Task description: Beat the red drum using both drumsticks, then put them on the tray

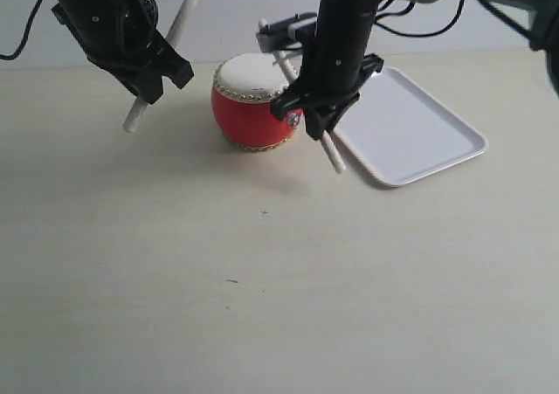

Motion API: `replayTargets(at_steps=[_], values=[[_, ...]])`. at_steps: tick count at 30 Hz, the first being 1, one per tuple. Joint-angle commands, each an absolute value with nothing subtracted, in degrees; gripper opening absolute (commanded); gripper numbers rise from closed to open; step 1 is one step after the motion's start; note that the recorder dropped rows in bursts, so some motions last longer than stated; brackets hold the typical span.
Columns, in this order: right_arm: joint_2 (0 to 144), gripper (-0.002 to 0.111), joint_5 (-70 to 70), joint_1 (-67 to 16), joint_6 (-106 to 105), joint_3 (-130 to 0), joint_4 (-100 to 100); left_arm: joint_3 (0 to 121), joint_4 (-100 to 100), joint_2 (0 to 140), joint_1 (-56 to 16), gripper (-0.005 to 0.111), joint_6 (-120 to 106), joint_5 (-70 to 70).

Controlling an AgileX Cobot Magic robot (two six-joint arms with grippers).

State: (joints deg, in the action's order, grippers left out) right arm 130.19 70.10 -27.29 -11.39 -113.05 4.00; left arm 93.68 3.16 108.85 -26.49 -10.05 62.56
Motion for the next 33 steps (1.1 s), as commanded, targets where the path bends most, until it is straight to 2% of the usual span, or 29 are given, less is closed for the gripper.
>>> replayTargets(at_steps=[1,7,12,26,33], values=[[120.8,0.0,70.0,-27.3,-11.4,-114.1,2.1,91.6,2.4,110.9,-26.8,0.0,-10.8,61.3],[109.6,0.0,70.0,-27.3,-13.1,-114.1,-1.5,93.9,2.4,120.0,-26.8,0.0,-13.7,65.1],[105.2,0.0,70.0,-27.3,-13.7,-114.1,-2.8,102.3,5.2,127.5,-27.9,0.0,-14.4,70.0],[107.4,0.0,70.0,-27.3,-13.7,-114.1,-3.1,104.9,7.1,126.6,-29.1,0.0,-11.9,70.0],[108.7,0.0,70.0,-27.3,-13.8,-114.1,-3.1,101.9,7.0,130.0,-29.1,0.0,-12.3,70.0]])
